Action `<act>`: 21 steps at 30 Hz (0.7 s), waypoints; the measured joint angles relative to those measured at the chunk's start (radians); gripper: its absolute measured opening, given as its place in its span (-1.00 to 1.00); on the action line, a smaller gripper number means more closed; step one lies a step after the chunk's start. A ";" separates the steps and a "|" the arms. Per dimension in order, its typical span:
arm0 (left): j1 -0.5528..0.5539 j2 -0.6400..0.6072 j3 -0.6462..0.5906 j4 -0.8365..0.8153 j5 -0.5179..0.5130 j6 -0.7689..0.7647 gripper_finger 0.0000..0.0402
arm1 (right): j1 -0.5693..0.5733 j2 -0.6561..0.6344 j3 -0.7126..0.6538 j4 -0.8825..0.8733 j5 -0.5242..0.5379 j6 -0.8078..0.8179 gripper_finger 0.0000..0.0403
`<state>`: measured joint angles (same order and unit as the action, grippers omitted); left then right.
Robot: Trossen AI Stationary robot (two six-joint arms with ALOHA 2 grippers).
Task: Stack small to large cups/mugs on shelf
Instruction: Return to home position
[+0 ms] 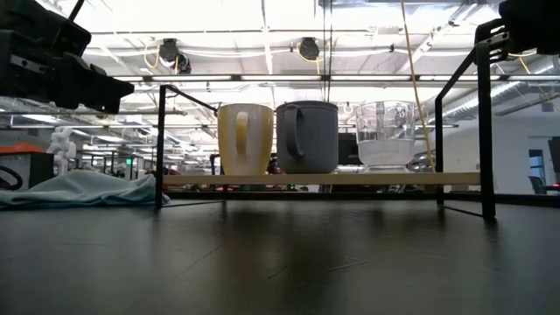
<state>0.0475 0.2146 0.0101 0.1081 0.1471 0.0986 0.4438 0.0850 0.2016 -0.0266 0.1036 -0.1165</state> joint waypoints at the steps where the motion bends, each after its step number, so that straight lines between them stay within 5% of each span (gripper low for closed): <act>1: 0.000 0.000 0.000 0.000 0.000 0.000 -0.90 | 0.000 0.000 0.000 0.000 0.000 0.000 -1.00; 21: 0.000 0.000 0.000 0.000 0.000 0.001 -0.84 | 0.000 0.000 0.000 0.000 0.000 0.000 -1.00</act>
<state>0.0475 0.2146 0.0105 0.1085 0.1467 0.0994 0.4438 0.0852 0.2016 -0.0265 0.1036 -0.1165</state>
